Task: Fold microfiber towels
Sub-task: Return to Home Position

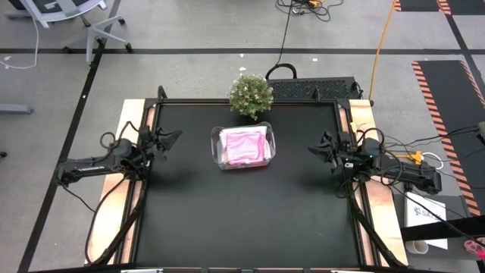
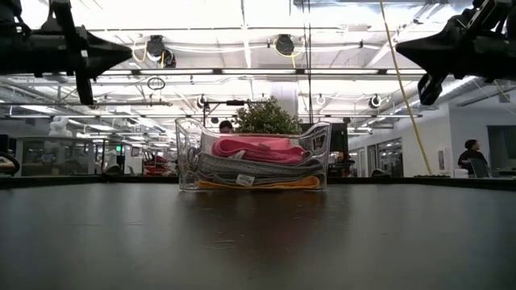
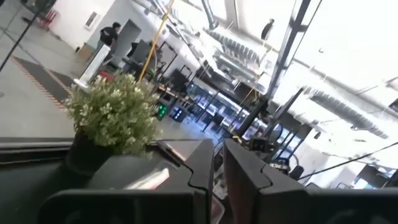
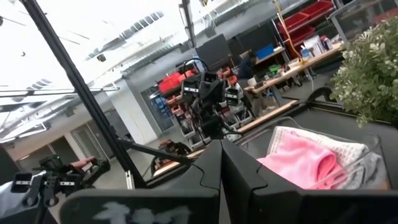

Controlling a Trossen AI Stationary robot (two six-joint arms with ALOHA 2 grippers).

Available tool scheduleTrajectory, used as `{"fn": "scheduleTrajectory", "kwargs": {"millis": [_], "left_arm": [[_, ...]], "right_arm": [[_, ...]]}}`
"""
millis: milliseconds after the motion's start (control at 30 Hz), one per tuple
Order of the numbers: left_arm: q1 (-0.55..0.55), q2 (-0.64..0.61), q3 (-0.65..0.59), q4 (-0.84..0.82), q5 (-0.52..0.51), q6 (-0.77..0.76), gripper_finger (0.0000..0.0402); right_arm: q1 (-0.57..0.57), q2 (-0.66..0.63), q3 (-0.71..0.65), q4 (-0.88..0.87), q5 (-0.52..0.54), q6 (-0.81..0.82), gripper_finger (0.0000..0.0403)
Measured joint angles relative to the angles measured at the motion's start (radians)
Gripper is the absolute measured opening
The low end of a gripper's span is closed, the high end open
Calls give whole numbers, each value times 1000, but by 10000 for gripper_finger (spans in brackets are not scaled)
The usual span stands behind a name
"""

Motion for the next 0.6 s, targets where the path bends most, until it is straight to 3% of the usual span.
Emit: {"fn": "scheduleTrajectory", "kwargs": {"millis": [400,600], "left_arm": [[-1,0,0,-3,1,-1,37],[-1,0,0,-3,1,-2,37]], "right_arm": [[0,6,0,-12,0,0,0],[0,15,0,-166,5,0,0]]}}
